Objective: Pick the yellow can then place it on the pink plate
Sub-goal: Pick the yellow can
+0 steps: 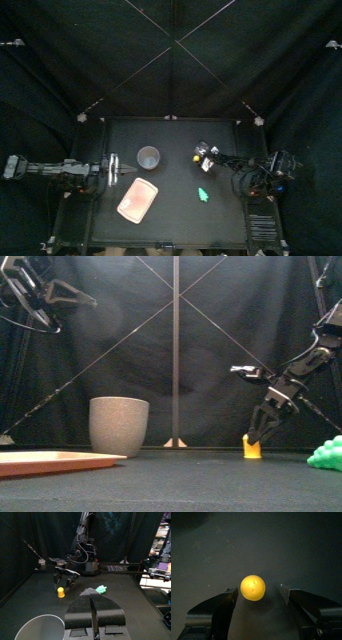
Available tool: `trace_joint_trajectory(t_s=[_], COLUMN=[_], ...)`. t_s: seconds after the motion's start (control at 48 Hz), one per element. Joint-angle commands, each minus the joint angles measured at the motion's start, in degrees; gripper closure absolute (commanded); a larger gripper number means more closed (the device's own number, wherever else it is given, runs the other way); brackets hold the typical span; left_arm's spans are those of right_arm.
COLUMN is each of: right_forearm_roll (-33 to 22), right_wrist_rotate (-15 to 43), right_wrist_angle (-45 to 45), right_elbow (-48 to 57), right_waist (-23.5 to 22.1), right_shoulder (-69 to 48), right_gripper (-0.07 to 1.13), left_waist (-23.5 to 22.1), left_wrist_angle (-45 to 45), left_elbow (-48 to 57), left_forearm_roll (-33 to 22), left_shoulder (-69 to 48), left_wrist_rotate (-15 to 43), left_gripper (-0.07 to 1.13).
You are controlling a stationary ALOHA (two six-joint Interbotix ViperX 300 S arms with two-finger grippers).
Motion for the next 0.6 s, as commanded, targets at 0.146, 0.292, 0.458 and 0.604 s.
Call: trace_joint_trajectory(t_s=[0.146, 0.292, 0.458, 0.604], right_forearm_roll=[0.1, 0.5, 0.5, 0.4], right_wrist_rotate=[0.1, 0.1, 0.0, 0.0], right_wrist_angle=[-0.2, -0.2, -0.2, -0.2], right_elbow=[-1.6, -1.8, -1.9, -2.1], right_waist=[-0.3, -0.2, 0.1, 0.2], right_shoulder=[1.1, 2.0, 2.1, 2.1], right_gripper=[0.13, 0.22, 0.3, 0.36], left_waist=[0.1, 0.2, 0.4, 0.4], left_wrist_angle=[-0.5, -0.5, -0.5, -0.5], left_elbow=[-0.6, -0.6, -0.3, 0.0], left_forearm_roll=[0.3, 0.4, 0.3, 0.2], left_shoulder=[0.3, 0.3, 0.3, 0.3], left_wrist_rotate=[0.1, 0.1, 0.1, 0.1], left_gripper=[1.07, 1.07, 1.07, 1.07])
